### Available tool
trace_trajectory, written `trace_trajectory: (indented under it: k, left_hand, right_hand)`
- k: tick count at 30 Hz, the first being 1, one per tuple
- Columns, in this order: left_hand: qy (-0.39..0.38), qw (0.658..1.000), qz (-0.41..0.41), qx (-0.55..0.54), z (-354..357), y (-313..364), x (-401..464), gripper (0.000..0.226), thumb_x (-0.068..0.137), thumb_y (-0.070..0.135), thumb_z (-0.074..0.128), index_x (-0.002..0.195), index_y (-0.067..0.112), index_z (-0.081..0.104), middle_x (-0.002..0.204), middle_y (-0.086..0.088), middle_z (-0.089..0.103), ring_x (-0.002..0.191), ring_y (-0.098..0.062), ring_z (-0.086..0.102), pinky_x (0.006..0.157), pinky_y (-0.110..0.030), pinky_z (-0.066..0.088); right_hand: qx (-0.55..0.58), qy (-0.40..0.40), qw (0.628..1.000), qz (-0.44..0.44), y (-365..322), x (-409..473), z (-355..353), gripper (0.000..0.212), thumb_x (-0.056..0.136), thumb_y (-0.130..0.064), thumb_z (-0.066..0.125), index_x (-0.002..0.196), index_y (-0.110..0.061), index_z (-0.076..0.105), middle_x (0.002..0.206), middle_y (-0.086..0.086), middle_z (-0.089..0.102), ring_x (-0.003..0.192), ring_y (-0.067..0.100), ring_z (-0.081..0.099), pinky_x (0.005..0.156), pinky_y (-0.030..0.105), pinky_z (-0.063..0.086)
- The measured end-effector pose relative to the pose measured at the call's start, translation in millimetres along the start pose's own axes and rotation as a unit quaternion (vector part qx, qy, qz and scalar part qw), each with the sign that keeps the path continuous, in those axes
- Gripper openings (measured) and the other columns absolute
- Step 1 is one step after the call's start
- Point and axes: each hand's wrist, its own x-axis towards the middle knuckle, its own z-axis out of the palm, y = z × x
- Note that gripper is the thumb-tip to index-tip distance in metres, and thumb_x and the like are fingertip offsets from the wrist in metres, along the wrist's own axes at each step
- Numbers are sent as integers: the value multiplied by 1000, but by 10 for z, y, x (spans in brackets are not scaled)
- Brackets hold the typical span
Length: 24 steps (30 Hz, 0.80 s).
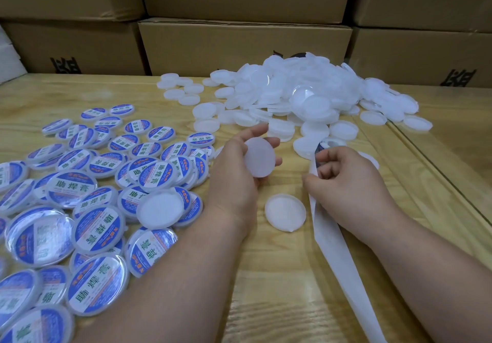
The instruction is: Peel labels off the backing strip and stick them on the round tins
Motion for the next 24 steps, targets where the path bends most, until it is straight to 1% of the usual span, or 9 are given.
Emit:
trace_trajectory:
  k: [3, 7, 10, 12, 13, 16, 19, 21, 24]
  left_hand:
    - [-28, 999, 14, 7, 4, 6, -31, 38, 88, 29, 37, 89, 18, 73, 81, -7, 72, 67, -23, 61, 57, -23, 48]
    - [-18, 997, 21, 75, 37, -1, -36, 28, 72, 40, 55, 85, 25, 74, 76, 2, 65, 72, -16, 62, 64, -30, 41]
    - [-34, 997, 20, 73, 38, -7, -44, 28, 73, 33, 49, 86, 20, 71, 76, -1, 65, 72, -18, 64, 63, -34, 39]
    - [-36, 997, 18, 65, 28, 0, -48, 31, 74, 29, 43, 85, 18, 69, 78, -4, 68, 68, -20, 64, 61, -33, 40]
    - [-32, 997, 18, 63, 27, 11, -52, 30, 74, 28, 42, 84, 17, 68, 79, -4, 69, 66, -20, 64, 59, -32, 40]
    - [-16, 996, 23, 88, 44, 27, -66, 21, 78, 33, 52, 83, 18, 65, 83, 0, 74, 65, -16, 64, 57, -27, 44]
    - [-26, 986, 35, 163, 51, -19, -78, 15, 77, 40, 73, 81, 28, 64, 90, 7, 76, 73, -10, 67, 67, -28, 50]
    - [-50, 982, 43, 177, 56, -49, -80, 16, 76, 31, 81, 80, 31, 65, 89, 8, 76, 84, -12, 71, 78, -32, 55]
    - [-70, 974, 57, 209, 62, -64, -81, 18, 76, 23, 84, 83, 29, 68, 96, 6, 76, 98, -14, 71, 94, -42, 57]
  right_hand:
    - [-3, -5, 1000, 6, -23, -30, -5, 34, 83, -17, 65, 113, -32, 57, 73, -1, 68, 57, 2, 59, 58, 22, 40]
    - [20, -8, 1000, -10, -35, -46, -24, 26, 85, -14, 56, 100, -33, 63, 51, -11, 48, 46, 2, 46, 47, 12, 35]
    - [58, -24, 998, -24, -46, -75, -50, 28, 83, -10, 51, 90, -30, 70, 48, -12, 33, 43, 6, 33, 42, 10, 29]
    - [89, -47, 994, -36, -73, -105, -74, 24, 75, -17, 48, 83, -19, 70, 52, -9, 26, 47, 8, 24, 44, 15, 25]
    - [103, -58, 992, -41, -77, -114, -85, 28, 70, -18, 45, 83, -19, 70, 55, -8, 24, 49, 9, 22, 45, 17, 23]
    - [147, -90, 984, -51, -83, -127, -101, 51, 66, -13, 44, 94, -41, 76, 59, -8, 24, 53, 8, 24, 46, 13, 24]
    - [167, -117, 977, -61, -69, -132, -101, 56, 67, -10, 45, 113, -30, 71, 51, -17, 33, 47, 2, 32, 48, 8, 29]
    - [168, -107, 978, -60, -47, -126, -77, 45, 69, -12, 48, 104, -25, 73, 48, -19, 39, 45, 0, 37, 47, 8, 33]
    - [170, -95, 979, -52, -39, -118, -41, 21, 80, -16, 61, 91, -27, 75, 54, -4, 47, 53, 15, 43, 52, 25, 40]
